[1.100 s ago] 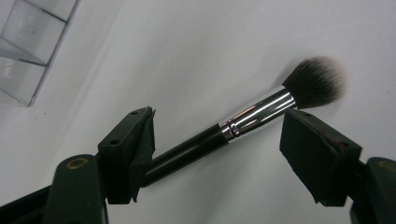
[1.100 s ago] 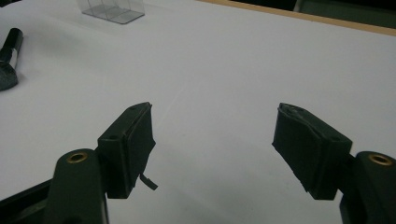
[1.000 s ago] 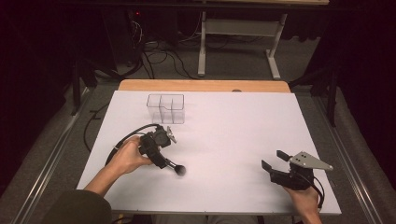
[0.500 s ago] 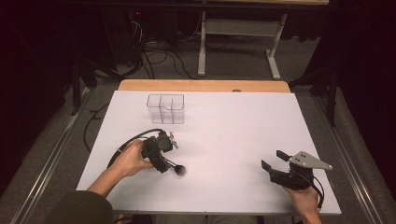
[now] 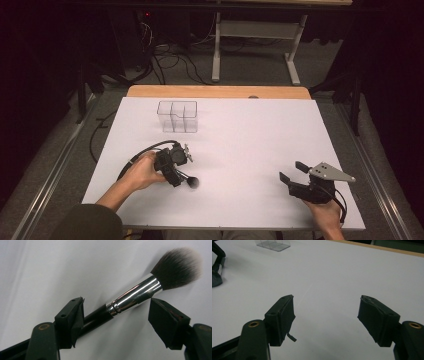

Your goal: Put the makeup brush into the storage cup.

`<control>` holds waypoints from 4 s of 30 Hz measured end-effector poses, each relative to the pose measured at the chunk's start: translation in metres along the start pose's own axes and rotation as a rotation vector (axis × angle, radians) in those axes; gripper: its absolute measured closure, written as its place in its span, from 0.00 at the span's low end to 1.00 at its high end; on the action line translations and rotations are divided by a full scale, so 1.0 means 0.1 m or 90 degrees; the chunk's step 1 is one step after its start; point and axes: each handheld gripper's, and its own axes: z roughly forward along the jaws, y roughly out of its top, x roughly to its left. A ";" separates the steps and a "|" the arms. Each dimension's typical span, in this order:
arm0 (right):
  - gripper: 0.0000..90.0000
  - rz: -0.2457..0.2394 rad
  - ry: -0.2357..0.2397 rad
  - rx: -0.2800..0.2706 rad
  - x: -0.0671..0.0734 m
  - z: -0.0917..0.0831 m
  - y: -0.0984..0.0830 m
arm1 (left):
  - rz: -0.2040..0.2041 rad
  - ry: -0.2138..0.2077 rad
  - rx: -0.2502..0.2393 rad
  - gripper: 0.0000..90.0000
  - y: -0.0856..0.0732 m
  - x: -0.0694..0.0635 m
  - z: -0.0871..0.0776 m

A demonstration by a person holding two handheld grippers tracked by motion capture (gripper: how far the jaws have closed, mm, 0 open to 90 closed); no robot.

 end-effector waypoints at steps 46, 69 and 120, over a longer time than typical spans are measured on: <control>0.34 -0.005 0.009 0.008 0.02 0.02 0.00 | -0.020 -0.044 0.024 0.61 0.05 0.02 0.08; 0.35 -0.007 0.007 0.012 0.03 0.03 0.00 | -0.048 -0.053 0.065 0.77 0.13 -0.03 0.09; 0.35 -0.006 0.007 0.014 0.03 0.04 0.00 | -0.165 -0.022 -0.204 0.80 -0.01 0.00 -0.28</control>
